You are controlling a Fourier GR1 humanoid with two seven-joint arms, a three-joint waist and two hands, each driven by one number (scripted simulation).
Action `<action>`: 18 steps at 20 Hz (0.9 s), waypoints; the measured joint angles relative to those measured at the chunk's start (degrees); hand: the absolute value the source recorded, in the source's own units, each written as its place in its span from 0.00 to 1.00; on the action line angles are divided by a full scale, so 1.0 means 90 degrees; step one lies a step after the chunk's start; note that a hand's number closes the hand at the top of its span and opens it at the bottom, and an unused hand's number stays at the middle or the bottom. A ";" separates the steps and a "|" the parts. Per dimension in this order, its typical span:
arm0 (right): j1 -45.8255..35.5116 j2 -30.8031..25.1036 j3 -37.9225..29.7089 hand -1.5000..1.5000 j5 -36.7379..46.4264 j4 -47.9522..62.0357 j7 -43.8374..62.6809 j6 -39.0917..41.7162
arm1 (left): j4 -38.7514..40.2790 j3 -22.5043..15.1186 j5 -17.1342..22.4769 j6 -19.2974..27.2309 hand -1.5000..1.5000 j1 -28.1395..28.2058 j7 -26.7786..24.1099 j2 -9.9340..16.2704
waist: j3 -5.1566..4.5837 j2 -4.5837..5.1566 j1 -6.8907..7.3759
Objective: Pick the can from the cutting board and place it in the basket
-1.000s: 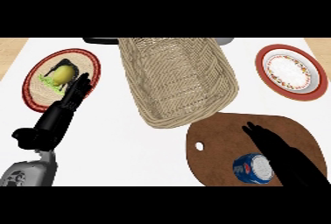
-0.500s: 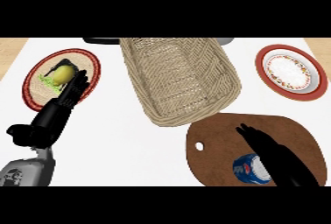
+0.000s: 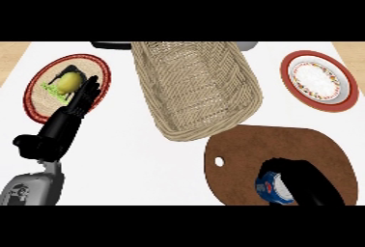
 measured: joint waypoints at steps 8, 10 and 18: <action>-0.0378 0.0220 0.1798 1.00 0.1314 -0.0122 0.0025 -0.0144 | 0.0003 -0.0036 -0.0040 -0.0066 0.50 0.0037 -0.0039 -0.0026 | -0.0014 -0.0002 0.0091; -0.0588 0.0554 0.2633 1.00 0.1691 0.0045 0.0130 -0.0079 | 0.0022 -0.0043 -0.0037 -0.0076 0.50 -0.0032 0.0002 -0.0027 | 0.0005 0.0012 0.0148; -0.1126 0.1110 0.4516 1.00 0.1539 0.0744 0.0996 -0.0906 | 0.0042 0.0037 -0.0021 -0.0075 0.50 -0.0113 0.0071 -0.0021 | 0.0054 0.0044 0.0087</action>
